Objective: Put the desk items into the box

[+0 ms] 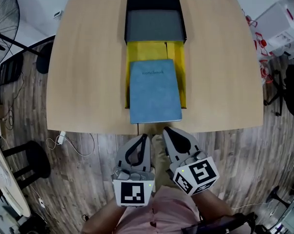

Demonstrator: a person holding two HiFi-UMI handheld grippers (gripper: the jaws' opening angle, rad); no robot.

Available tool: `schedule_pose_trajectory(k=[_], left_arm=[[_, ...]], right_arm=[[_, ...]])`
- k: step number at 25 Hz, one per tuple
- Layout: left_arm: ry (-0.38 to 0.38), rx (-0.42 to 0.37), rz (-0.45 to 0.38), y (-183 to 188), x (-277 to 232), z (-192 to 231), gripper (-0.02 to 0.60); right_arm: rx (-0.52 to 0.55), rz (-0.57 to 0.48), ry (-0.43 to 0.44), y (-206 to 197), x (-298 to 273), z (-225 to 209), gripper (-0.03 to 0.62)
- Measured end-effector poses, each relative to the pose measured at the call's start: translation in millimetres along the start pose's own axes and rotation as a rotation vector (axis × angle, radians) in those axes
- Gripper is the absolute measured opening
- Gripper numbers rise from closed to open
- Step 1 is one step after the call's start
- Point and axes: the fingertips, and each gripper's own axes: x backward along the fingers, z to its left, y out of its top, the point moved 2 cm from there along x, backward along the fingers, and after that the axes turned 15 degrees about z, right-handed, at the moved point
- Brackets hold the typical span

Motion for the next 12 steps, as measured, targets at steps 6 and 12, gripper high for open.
schedule_pose_trajectory(k=[6,12], left_arm=[[0.004,0.037,0.058,-6,-23,6,0.011],[0.026,0.045,0.073,-6,-36,9,0.011]], right_arm=[[-0.007,0.043,0.045,2,-15,-7,0.002],[-0.011,0.050,0.076,2,-17,-9,0.002]])
